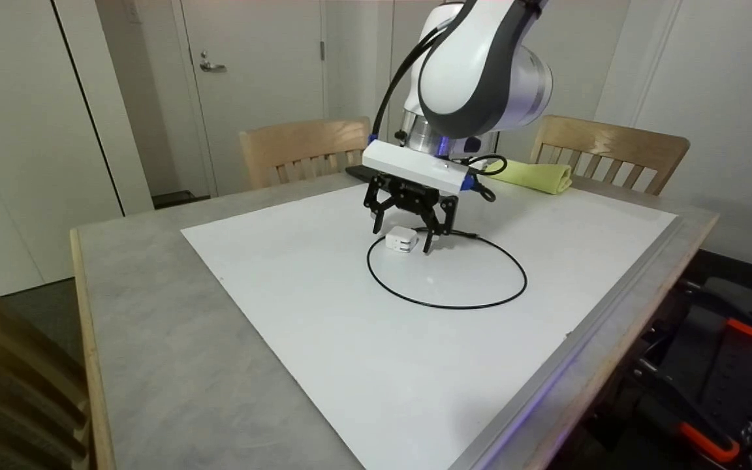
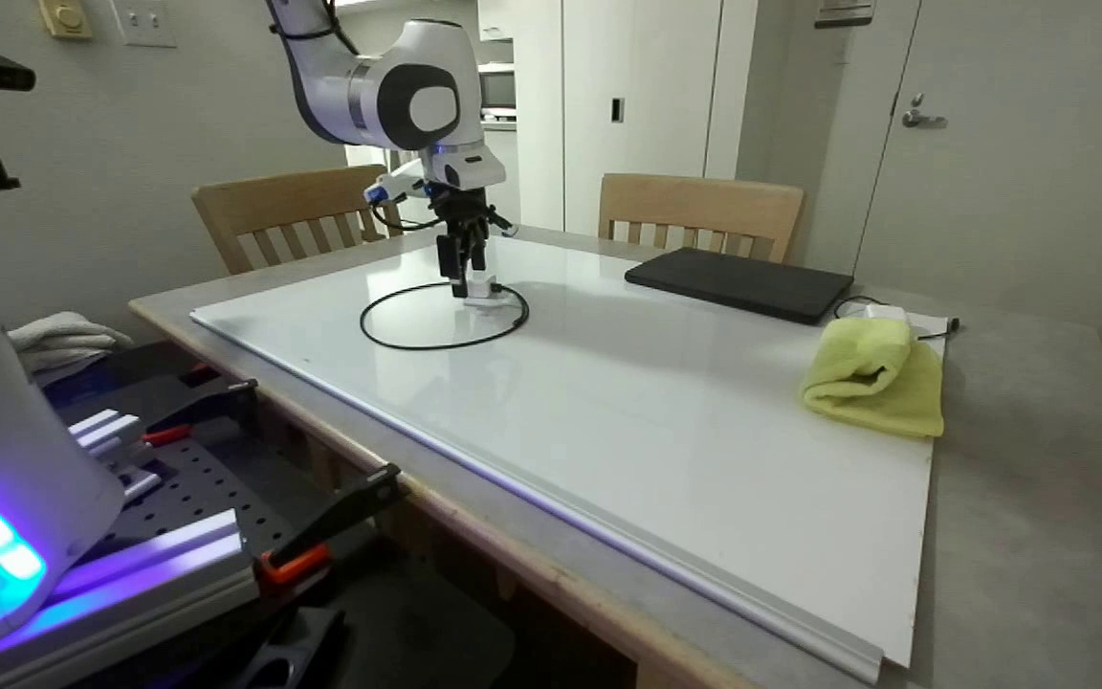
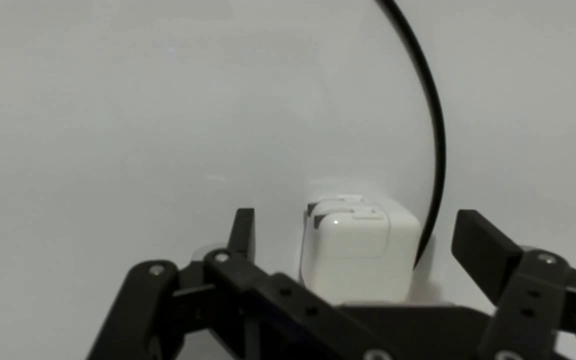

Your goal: Unwind the phone charger

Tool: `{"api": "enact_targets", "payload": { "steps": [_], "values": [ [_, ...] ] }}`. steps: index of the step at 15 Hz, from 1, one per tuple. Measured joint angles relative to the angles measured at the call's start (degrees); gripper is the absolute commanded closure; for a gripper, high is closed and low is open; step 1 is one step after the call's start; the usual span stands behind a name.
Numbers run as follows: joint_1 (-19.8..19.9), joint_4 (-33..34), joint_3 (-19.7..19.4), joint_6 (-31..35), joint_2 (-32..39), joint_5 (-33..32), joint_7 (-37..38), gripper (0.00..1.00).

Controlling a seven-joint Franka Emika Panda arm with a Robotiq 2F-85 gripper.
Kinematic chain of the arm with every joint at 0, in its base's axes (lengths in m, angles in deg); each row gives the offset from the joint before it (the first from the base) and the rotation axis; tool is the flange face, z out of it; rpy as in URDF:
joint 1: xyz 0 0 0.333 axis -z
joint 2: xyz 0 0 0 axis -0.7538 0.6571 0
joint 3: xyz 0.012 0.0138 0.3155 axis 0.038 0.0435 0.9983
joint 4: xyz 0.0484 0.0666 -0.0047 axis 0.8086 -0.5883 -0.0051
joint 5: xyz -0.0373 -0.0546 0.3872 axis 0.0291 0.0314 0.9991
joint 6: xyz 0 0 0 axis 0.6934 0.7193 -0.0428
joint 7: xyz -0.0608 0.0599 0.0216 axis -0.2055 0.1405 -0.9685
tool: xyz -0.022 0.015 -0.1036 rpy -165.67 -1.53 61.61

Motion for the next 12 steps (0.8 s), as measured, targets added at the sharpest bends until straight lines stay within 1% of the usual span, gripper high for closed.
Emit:
{"api": "enact_targets", "payload": {
  "steps": [1, 2, 3, 4, 5, 9, 10, 12],
  "values": [
    [0.00, 0.38, -0.05, -0.01, 0.29, 0.00, 0.00, 0.05],
    [0.00, 0.73, -0.09, -0.01, 0.53, 0.00, 0.00, 0.16],
    [0.00, 1.02, -0.14, -0.02, 0.74, 0.00, 0.00, 0.29],
    [-0.01, 1.35, -0.20, -0.02, 1.02, 0.00, -0.01, 0.32],
    [-0.01, 1.60, -0.25, -0.02, 1.24, 0.00, -0.01, 0.38],
    [-0.01, 1.83, -0.33, -0.01, 1.32, 0.00, -0.01, 0.66],
    [-0.01, 1.85, -0.33, -0.01, 1.32, 0.01, -0.01, 0.72],
    [-0.03, 1.96, -0.32, -0.01, 1.27, 0.01, -0.01, 0.72]
  ]
}}
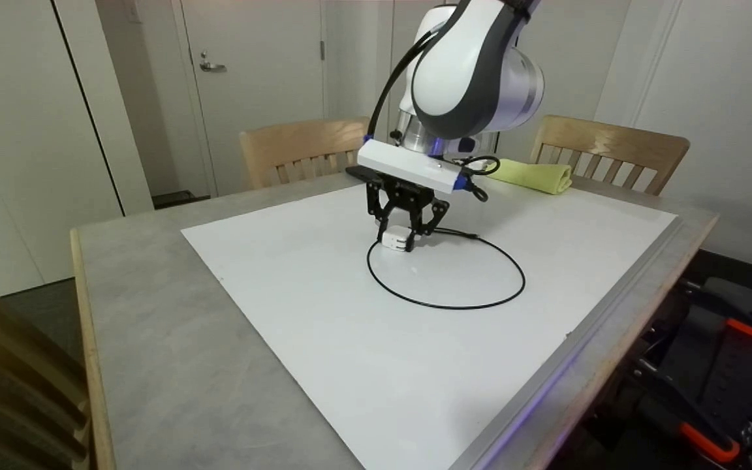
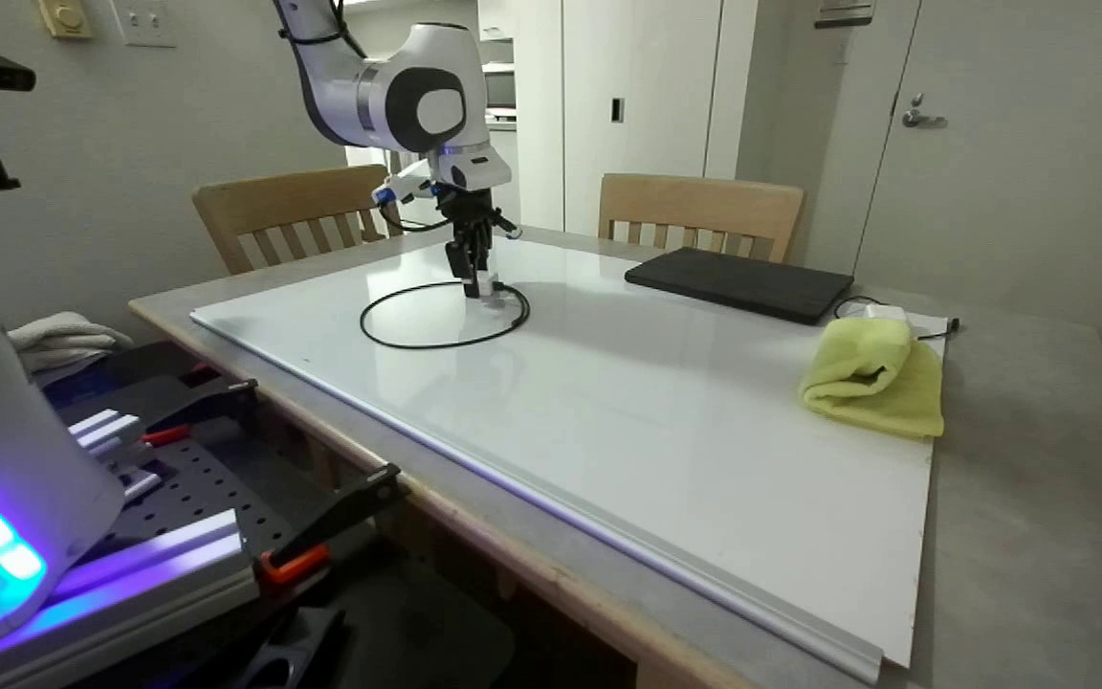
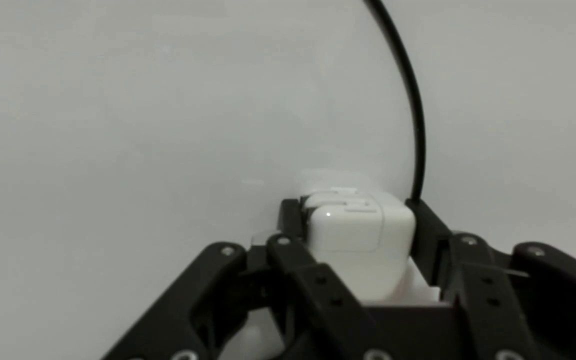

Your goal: Unwind the phone charger

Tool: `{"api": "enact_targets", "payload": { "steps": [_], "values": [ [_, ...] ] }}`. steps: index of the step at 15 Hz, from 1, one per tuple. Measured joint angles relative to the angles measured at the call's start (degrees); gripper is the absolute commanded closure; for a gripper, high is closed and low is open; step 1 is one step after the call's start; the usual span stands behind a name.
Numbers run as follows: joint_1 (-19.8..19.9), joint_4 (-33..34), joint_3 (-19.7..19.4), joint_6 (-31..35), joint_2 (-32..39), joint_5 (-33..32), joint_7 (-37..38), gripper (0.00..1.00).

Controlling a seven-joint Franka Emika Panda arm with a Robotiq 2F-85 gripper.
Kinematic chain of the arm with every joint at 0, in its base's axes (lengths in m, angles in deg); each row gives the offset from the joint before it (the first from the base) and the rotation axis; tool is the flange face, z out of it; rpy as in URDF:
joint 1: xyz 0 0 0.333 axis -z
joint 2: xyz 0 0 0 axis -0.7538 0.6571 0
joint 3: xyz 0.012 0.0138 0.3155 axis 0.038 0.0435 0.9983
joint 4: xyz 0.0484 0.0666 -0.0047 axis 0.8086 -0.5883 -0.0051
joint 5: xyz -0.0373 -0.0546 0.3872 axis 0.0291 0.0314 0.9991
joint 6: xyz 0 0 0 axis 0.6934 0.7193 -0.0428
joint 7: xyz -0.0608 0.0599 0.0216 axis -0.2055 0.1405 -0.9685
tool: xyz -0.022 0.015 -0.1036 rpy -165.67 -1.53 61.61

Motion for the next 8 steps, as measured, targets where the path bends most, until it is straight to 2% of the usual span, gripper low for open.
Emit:
{"api": "enact_targets", "payload": {
  "steps": [8],
  "values": [
    [-0.17, 0.09, 0.48, 0.00, -0.14, 0.00, -2.00, 0.72]
  ]
}}
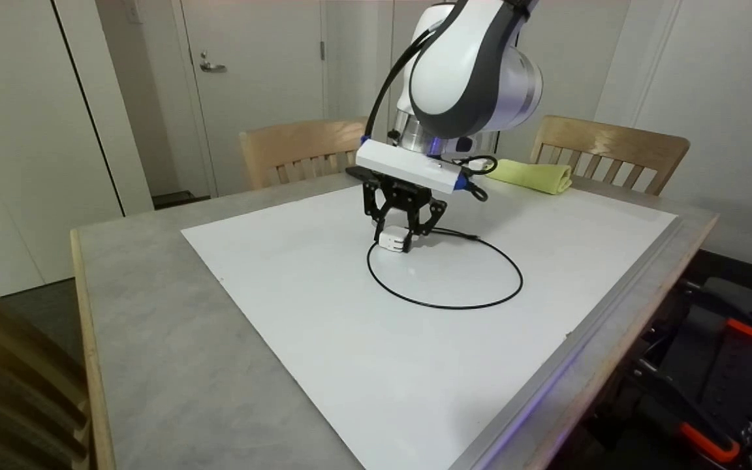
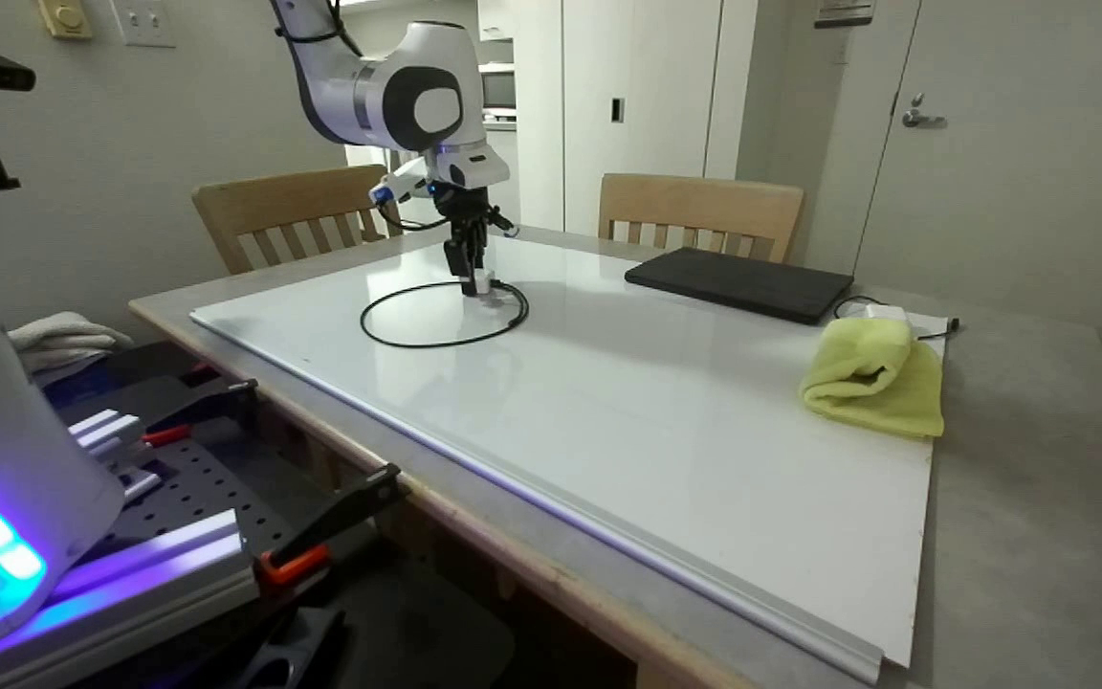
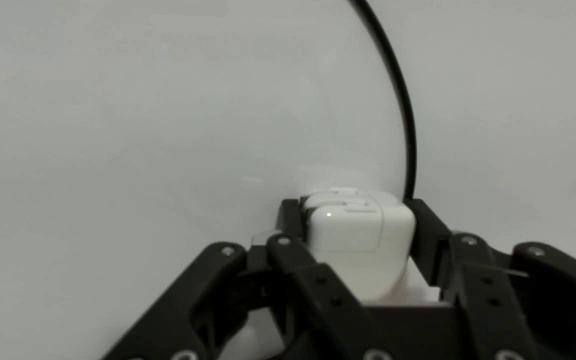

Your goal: Unwind the phone charger

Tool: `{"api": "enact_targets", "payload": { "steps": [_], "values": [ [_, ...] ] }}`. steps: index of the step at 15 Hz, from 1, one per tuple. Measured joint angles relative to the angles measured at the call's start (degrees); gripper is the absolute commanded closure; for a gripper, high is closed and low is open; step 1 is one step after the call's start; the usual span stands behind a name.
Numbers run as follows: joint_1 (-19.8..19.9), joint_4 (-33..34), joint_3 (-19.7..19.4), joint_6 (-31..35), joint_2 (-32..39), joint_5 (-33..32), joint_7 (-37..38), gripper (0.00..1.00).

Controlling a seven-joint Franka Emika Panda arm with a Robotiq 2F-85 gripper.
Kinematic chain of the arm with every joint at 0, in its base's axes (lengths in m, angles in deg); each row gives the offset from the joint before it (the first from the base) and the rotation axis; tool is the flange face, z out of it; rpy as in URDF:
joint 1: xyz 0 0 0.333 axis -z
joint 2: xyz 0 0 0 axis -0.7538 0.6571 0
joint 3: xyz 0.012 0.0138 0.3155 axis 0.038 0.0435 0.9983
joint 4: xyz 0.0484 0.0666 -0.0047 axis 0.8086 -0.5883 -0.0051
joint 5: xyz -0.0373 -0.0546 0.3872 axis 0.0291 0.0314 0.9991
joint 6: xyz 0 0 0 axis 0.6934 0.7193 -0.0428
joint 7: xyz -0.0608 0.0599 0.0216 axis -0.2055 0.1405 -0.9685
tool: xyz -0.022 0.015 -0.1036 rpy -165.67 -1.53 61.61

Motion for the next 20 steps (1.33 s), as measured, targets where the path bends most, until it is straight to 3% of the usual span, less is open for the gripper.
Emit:
{"api": "enact_targets", "payload": {
  "steps": [4, 7, 9, 12, 13, 17, 18, 20],
  "values": [
    [-1.02, 0.00, -0.69, 0.02, -0.14, -0.16, -0.77, 0.72],
    [-3.48, -0.01, -3.53, 0.08, -0.20, -0.63, -0.45, 0.72],
    [-6.97, -0.05, -8.16, 0.36, -0.27, -2.26, 2.19, 0.72],
    [-14.28, -0.36, -18.75, 0.89, -0.28, -6.97, 11.45, 0.72],
    [-16.27, -0.52, -22.00, 0.92, -0.29, -7.96, 14.83, 0.47],
    [-16.12, -0.48, -21.97, 0.91, -0.06, -8.65, 15.60, 0.47],
    [-16.12, -0.48, -21.71, 0.91, -0.06, -8.65, 15.60, 0.72],
    [-16.12, -0.48, -21.62, 0.90, -0.05, -8.68, 15.62, 0.72]
  ]
}}
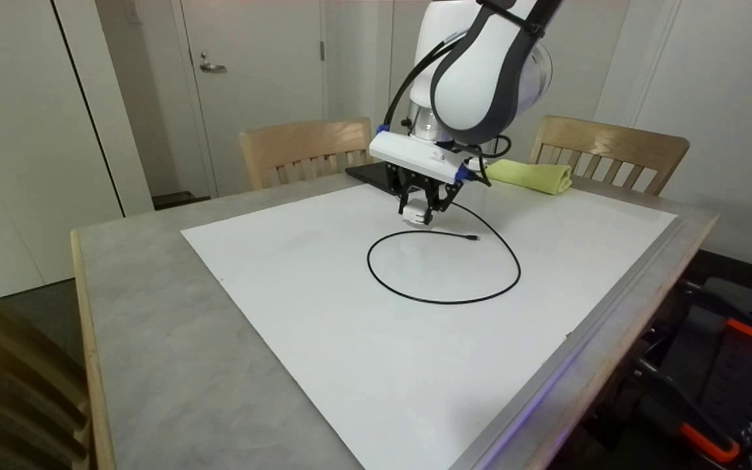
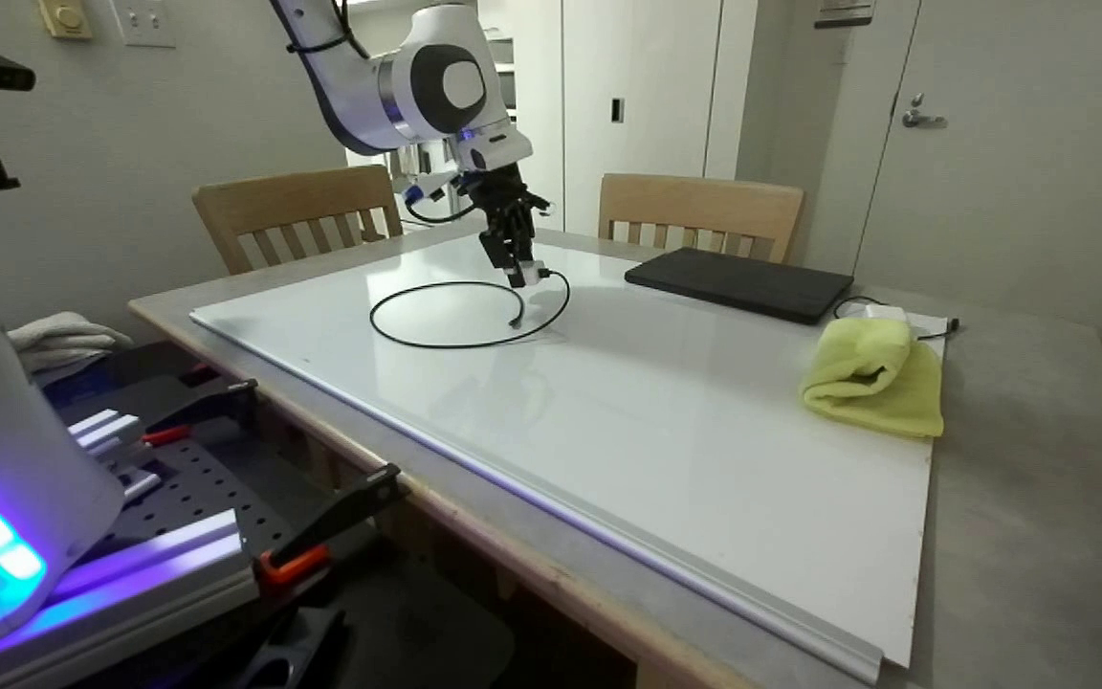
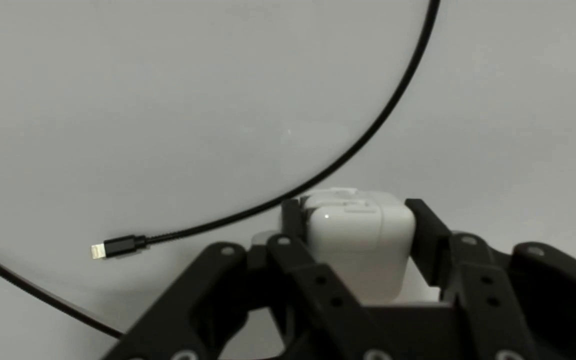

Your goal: Unwind the phone charger

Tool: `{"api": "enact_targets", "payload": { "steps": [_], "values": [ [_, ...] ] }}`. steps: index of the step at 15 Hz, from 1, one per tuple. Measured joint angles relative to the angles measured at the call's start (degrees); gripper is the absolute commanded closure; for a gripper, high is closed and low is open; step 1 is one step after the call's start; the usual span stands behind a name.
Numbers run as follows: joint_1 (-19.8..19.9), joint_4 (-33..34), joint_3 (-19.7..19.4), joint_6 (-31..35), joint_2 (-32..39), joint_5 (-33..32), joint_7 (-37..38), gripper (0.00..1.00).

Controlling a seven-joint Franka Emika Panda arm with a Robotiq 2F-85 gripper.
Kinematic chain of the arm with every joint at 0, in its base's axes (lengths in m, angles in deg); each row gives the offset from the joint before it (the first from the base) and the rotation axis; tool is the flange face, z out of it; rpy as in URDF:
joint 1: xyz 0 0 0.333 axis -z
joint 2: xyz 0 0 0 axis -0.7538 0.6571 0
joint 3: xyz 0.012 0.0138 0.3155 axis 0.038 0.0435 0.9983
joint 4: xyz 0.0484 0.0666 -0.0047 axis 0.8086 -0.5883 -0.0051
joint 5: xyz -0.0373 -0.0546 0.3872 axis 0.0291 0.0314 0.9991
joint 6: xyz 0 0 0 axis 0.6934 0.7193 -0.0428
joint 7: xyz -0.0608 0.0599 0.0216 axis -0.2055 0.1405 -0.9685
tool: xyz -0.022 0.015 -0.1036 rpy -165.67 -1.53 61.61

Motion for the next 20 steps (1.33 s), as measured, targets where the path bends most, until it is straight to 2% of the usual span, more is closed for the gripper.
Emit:
{"api": "enact_targets", "payload": {
  "steps": [4, 8, 9, 11, 14, 15, 20],
  "values": [
    [-0.71, 0.00, -1.50, -0.17, 0.38, -1.31, 3.06, 0.72],
    [-4.88, -0.34, -8.54, -1.74, 1.46, -3.99, 13.63, 0.72],
    [-6.47, -1.38, -10.84, -2.00, 1.62, -4.73, 17.24, 0.47],
    [-8.93, -3.90, -14.21, -2.27, 1.63, -5.54, 22.81, 0.47],
    [-9.65, -4.89, -15.03, -2.26, 1.62, -5.56, 24.45, 0.47],
    [-9.70, -4.89, -15.03, -2.26, 1.62, -5.56, 24.59, 0.72],
    [-9.60, -4.24, -14.99, -3.39, 1.76, -5.54, 27.31, 0.72]
  ]
}}
